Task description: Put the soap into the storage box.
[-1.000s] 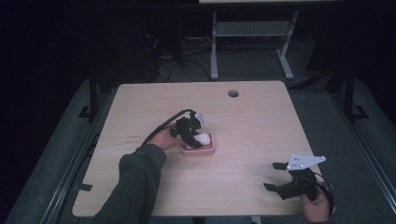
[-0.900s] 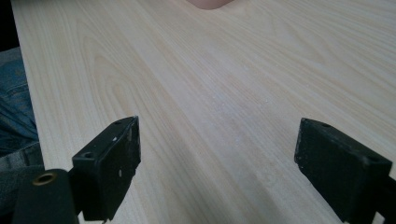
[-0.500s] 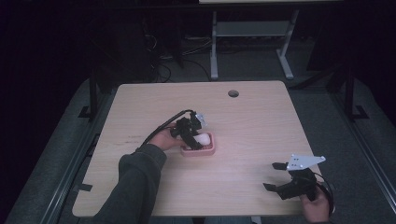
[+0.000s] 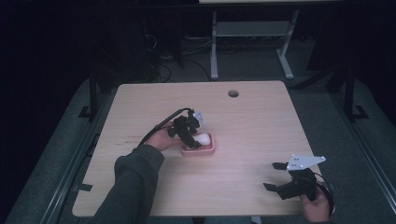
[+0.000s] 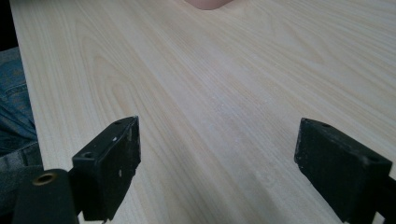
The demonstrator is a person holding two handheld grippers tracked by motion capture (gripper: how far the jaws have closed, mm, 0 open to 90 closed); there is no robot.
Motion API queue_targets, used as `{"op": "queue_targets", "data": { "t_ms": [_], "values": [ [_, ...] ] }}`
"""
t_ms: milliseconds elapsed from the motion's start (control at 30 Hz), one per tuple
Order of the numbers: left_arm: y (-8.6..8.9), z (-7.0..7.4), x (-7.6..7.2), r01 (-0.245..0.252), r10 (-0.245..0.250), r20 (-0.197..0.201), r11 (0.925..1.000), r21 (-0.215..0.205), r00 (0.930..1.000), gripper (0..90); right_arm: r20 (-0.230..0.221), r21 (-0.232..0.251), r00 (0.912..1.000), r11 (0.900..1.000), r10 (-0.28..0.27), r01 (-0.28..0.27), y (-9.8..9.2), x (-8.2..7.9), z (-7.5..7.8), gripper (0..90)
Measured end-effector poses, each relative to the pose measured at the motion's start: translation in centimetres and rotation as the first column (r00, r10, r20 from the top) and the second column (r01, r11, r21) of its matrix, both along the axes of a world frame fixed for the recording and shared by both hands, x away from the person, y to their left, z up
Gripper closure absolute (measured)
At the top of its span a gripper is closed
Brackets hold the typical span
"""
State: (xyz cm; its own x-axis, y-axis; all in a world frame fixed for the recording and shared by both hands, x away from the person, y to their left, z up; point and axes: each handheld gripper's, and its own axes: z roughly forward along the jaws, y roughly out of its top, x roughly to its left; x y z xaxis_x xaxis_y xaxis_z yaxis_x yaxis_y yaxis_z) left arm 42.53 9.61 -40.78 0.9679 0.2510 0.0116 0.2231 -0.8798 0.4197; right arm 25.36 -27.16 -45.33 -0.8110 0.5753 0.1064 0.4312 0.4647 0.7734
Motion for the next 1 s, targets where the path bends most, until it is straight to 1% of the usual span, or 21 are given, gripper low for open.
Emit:
{"op": "queue_targets", "data": {
  "t_ms": [133,200,233,333,433,533,567,633,833,867,933,1000],
  "values": [
    [0.3,0.1,-0.2,-0.004,0.004,0.003,1.0,0.0,1.0,32.3,-0.001,0.0,1.0,1.0,-0.002,0.002,0.0,0.0,0.0,14.1],
    [0.5,0.2,-0.3,-0.007,0.007,0.003,1.0,-0.005,1.0,31.9,0.002,0.001,1.0,1.0,-0.002,0.002,0.1,0.0,0.0,14.2],
    [0.8,0.2,-0.5,-0.016,0.016,0.005,0.9998,-0.013,0.9999,31.6,0.002,-0.001,1.0,1.0,-0.002,0.002,0.2,0.0,0.0,14.2],
    [1.1,0.3,-0.7,-0.021,0.021,-0.006,0.9997,-0.013,0.9998,31.4,0.003,-0.005,1.0,1.0,-0.004,0.004,0.2,0.0,0.0,14.2],
    [1.3,0.4,-0.8,-0.017,0.017,-0.002,0.9998,-0.006,0.9999,31.0,0.0,-0.004,1.0,1.0,-0.006,0.006,0.2,0.0,0.0,14.2],
    [1.4,0.6,-1.1,-0.022,0.022,-0.009,0.9997,-0.014,0.9997,31.0,0.003,-0.004,1.0,1.0,-0.007,0.007,0.2,0.0,0.0,14.2],
    [1.4,0.6,-1.2,-0.021,0.021,-0.005,0.9997,-0.014,0.9998,30.8,0.004,-0.003,0.9999,1.0,-0.009,0.009,0.1,0.0,0.0,14.1],
    [1.7,0.7,-1.5,-0.023,0.023,-0.002,0.9993,-0.029,0.9997,30.8,0.002,-0.004,0.9999,1.0,-0.011,0.011,0.1,0.1,0.0,14.2],
    [1.9,0.6,-2.1,-0.019,0.019,-0.002,0.9992,-0.036,0.9998,30.3,0.002,-0.003,0.9999,1.0,-0.012,0.012,0.0,0.1,0.0,14.2],
    [2.0,0.6,-2.2,-0.017,0.017,-0.004,0.9994,-0.03,0.9998,29.8,0.002,-0.007,0.9999,1.0,-0.014,0.014,0.1,0.0,0.0,14.2],
    [2.1,0.7,-2.3,-0.015,0.015,0.0,0.9994,-0.03,0.9999,29.5,0.002,-0.007,0.9999,1.0,-0.014,0.014,0.1,0.0,0.0,14.2],
    [2.3,1.0,-2.5,-0.015,0.016,0.005,0.9992,-0.037,0.9999,29.4,0.0,-0.009,0.9999,1.0,-0.015,0.015,0.1,0.1,0.0,14.2]
  ]
}}
